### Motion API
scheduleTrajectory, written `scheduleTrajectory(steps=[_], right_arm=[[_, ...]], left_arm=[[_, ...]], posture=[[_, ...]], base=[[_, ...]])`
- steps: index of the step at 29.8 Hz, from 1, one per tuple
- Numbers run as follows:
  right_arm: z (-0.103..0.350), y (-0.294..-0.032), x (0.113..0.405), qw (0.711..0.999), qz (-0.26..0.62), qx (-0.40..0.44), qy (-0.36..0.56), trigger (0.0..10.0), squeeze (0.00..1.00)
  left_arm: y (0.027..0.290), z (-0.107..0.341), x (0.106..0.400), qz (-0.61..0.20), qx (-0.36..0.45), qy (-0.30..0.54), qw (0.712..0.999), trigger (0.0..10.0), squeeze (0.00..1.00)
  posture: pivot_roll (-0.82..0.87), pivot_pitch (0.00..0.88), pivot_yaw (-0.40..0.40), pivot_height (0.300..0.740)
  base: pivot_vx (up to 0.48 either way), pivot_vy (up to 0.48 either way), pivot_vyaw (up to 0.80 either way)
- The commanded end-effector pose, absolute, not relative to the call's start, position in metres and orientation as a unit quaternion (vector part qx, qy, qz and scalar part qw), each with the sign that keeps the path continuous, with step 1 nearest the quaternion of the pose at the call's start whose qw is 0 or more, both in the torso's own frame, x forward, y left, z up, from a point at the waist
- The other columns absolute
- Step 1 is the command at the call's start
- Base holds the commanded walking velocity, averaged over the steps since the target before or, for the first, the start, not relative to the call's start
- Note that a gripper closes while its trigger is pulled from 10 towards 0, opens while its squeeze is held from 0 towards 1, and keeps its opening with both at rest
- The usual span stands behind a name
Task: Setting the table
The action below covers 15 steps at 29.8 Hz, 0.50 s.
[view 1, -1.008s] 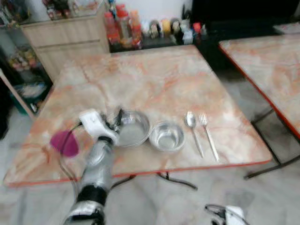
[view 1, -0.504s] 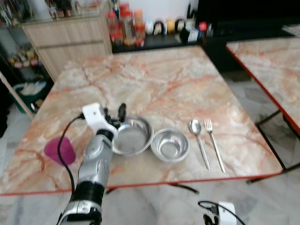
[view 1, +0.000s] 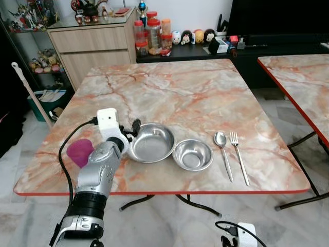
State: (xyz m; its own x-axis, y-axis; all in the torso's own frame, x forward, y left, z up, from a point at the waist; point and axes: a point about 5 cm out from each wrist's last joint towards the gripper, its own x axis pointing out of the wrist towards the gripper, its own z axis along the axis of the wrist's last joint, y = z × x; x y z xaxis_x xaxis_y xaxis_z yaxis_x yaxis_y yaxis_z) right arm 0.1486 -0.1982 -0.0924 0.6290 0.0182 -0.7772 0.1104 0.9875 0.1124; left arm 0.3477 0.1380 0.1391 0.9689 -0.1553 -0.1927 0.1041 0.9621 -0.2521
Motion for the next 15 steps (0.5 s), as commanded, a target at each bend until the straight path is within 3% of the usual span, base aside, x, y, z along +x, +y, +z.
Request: scheduleTrajectory(steps=[1, 9, 12, 15], right_arm=[[-0.0921, -0.1962, 0.1498, 0.900, -0.025, 0.079, 0.428, 10.0, 0.00], [-0.0952, -0.1895, 0.1443, 0.896, -0.019, 0.084, 0.436, 10.0, 0.00], [-0.0954, -0.1898, 0.1439, 0.895, -0.022, 0.086, 0.437, 10.0, 0.00], [-0.0947, -0.1912, 0.1455, 0.896, -0.023, 0.086, 0.436, 10.0, 0.00]], left_arm=[[0.1402, 0.1452, 0.3476, -0.062, -0.093, 0.111, 0.987, 10.0, 0.00], [0.1450, 0.1399, 0.3454, -0.027, -0.088, 0.125, 0.988, 10.0, 0.00], [0.1475, 0.1429, 0.3469, -0.013, -0.033, 0.112, 0.993, 10.0, 0.00], [0.1479, 0.1375, 0.3473, 0.001, -0.050, 0.128, 0.991, 10.0, 0.00]], posture=[[-0.12, 0.000, 0.070, 0.740], [-0.12, 0.000, 0.075, 0.740], [-0.12, 0.000, 0.075, 0.740], [-0.12, 0.000, 0.075, 0.740]], base=[[0.000, 0.000, 0.00], [0.000, 0.000, 0.00], [0.000, 0.000, 0.00], [0.000, 0.000, 0.00]])
